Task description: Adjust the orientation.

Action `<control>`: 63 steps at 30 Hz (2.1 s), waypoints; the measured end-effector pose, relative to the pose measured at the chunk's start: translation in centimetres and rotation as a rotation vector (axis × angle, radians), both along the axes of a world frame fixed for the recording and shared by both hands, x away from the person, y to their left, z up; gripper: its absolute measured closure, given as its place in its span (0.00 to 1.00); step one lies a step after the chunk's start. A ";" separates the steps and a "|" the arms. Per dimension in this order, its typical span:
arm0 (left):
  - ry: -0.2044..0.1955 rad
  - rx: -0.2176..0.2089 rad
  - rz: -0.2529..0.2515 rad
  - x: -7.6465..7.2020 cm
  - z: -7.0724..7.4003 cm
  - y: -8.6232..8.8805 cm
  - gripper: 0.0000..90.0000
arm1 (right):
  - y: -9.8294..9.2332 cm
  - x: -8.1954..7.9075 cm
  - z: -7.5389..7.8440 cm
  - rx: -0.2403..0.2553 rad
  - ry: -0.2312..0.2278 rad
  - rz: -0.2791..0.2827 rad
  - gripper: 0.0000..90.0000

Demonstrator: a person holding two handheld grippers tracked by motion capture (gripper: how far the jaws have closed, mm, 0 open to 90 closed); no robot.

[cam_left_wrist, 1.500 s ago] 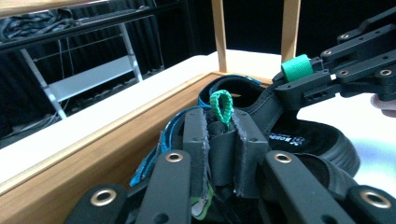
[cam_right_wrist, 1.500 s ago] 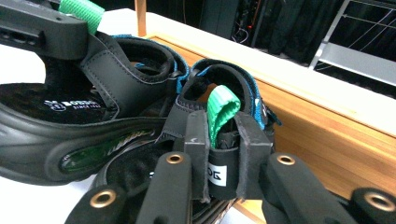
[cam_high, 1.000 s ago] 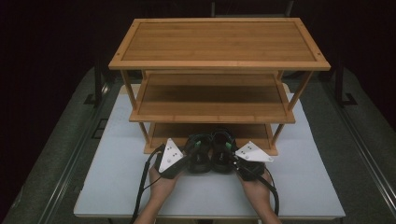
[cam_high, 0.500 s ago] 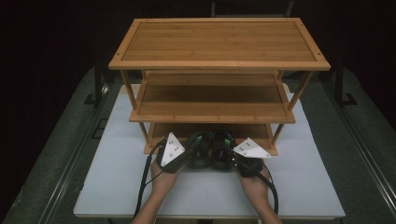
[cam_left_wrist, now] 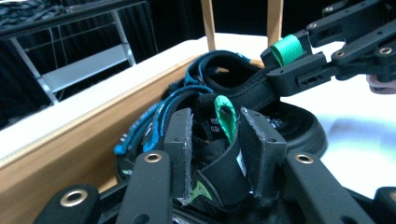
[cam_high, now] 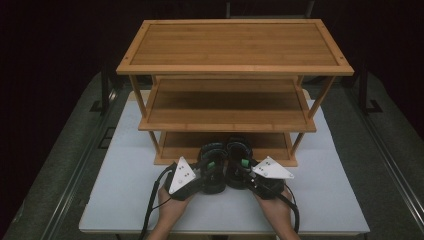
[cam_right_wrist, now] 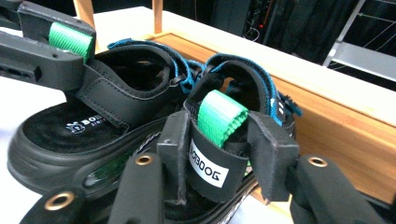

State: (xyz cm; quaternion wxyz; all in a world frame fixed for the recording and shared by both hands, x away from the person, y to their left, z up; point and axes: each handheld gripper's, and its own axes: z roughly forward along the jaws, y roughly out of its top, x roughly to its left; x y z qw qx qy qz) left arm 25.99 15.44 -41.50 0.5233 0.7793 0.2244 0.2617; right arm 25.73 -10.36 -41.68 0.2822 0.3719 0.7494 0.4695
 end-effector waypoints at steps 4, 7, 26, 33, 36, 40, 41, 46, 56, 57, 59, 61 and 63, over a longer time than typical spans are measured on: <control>0.012 0.011 -0.010 -0.7 -0.4 0.0 0.69 | -0.2 -0.5 -0.2 0.003 0.012 0.015 0.61; 0.024 0.014 -0.010 -1.1 -0.6 0.1 0.67 | -0.4 -0.8 -0.4 -0.001 0.017 0.028 0.60; 0.084 -0.012 0.011 -3.7 -1.5 1.1 0.49 | -1.7 -3.1 -0.6 0.032 0.039 0.068 0.44; 0.137 0.010 0.020 -4.7 -1.9 1.6 0.42 | -1.9 -4.4 -1.2 0.022 0.076 0.083 0.46; 0.176 0.008 0.023 -5.1 -2.1 1.8 0.50 | -1.9 -4.8 -1.6 0.000 0.092 0.089 0.58; 0.226 0.069 0.019 -5.3 -2.9 1.7 0.67 | -1.6 -4.9 -2.2 -0.044 0.130 0.111 0.74; 0.236 0.078 0.020 -5.2 -3.1 1.7 0.72 | -1.4 -4.8 -2.3 -0.061 0.140 0.110 0.79; 0.263 0.101 0.066 -4.7 -3.4 1.3 0.69 | -0.8 -4.6 -2.8 -0.110 0.168 0.094 0.91; 0.301 0.150 0.099 -4.0 -3.6 0.6 0.60 | -0.2 -4.0 -3.1 -0.136 0.191 0.085 0.77; 0.301 0.153 0.095 -4.0 -3.6 0.6 0.61 | -0.1 -4.1 -3.1 -0.138 0.187 0.079 0.77; 0.297 0.167 0.089 -4.0 -3.4 0.5 0.63 | -0.1 -4.0 -3.2 -0.138 0.197 0.077 0.74; 0.300 0.174 0.086 -3.9 -3.3 0.4 0.64 | -0.2 -4.0 -3.2 -0.139 0.196 0.068 0.70; 0.298 0.184 0.082 -3.8 -3.1 0.3 0.65 | -0.2 -3.8 -3.2 -0.140 0.201 0.057 0.66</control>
